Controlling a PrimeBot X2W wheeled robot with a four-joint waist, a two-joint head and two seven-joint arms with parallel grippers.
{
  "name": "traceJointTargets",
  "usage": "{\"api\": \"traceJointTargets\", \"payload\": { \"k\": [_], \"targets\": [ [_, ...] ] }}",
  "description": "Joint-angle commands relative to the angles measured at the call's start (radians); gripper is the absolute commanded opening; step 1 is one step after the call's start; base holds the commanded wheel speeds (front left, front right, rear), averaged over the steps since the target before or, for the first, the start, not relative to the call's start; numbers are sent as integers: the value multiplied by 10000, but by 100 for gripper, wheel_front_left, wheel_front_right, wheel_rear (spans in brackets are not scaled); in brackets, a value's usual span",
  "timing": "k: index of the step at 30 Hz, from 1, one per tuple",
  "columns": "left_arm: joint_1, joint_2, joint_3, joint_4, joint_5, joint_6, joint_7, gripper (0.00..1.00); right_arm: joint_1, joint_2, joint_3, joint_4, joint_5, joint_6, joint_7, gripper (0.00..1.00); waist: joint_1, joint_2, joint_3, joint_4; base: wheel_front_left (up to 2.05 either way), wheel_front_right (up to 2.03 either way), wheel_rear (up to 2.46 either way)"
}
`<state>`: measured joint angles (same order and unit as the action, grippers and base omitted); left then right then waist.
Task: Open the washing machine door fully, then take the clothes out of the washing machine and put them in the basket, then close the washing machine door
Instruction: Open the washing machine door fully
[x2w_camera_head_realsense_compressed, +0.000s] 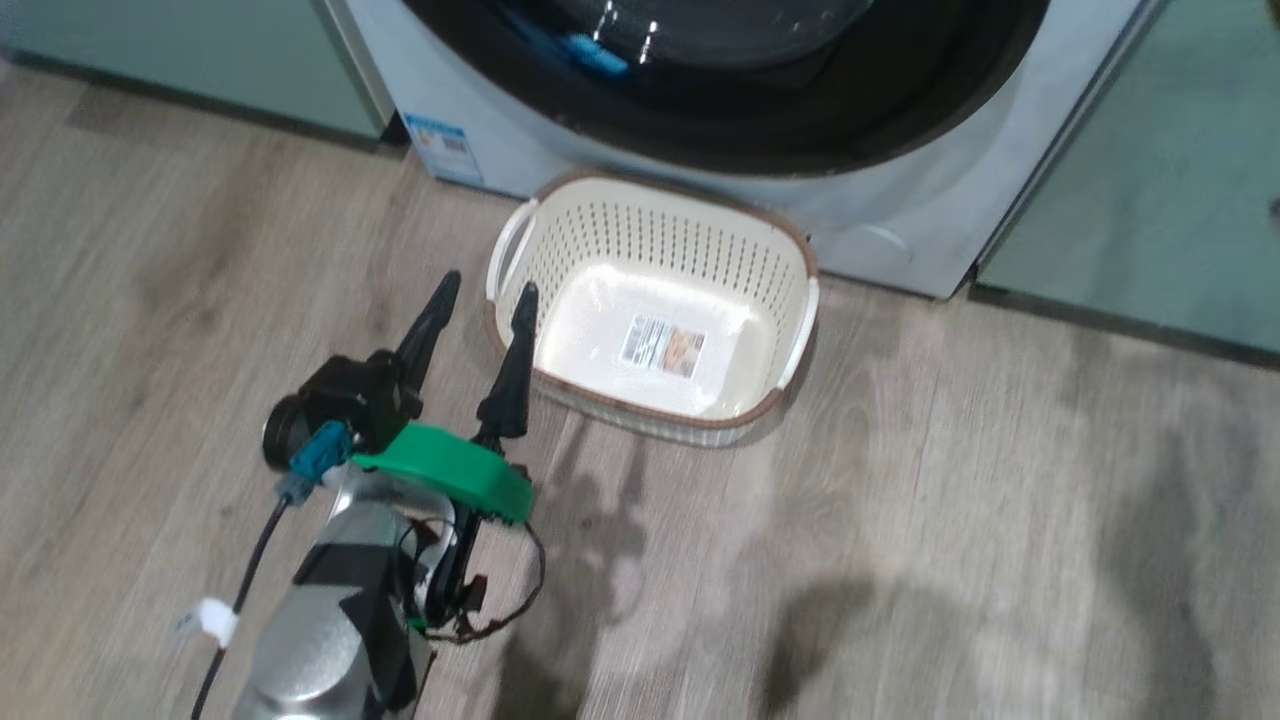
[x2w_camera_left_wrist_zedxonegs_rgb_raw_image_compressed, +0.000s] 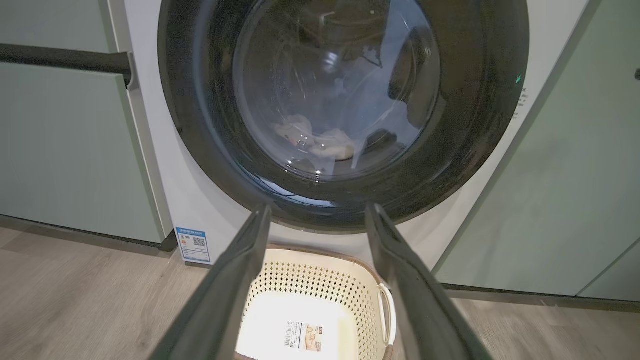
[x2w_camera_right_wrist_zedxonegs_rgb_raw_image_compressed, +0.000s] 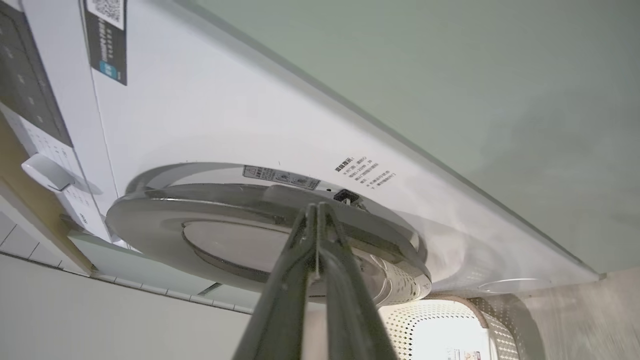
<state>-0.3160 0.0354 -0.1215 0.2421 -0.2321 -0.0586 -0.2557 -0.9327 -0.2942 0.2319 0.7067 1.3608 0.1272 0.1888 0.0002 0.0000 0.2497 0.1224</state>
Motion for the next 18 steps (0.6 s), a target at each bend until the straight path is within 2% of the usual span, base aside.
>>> {"api": "traceJointTargets", "payload": {
  "k": [1,8,13,18],
  "targets": [
    [-489,148,283,-372,-61,18,-61,100,-628,-112,137,-107,101,35,182,0,-2,0,307,78,0,0,0],
    [-819,148,279,-467,-142,50,-61,100,-2336,188,641,762,151,35,940,0,-2,0,906,208,0,0,0],
    [-996,148,245,-528,-217,113,-61,100,-3185,496,649,1239,616,35,1530,0,-2,0,1171,386,0,0,0],
    [-1043,148,274,-635,-321,191,-61,100,-3895,470,794,1613,685,35,1914,0,-2,0,1435,611,0,0,0]
  ]
}}
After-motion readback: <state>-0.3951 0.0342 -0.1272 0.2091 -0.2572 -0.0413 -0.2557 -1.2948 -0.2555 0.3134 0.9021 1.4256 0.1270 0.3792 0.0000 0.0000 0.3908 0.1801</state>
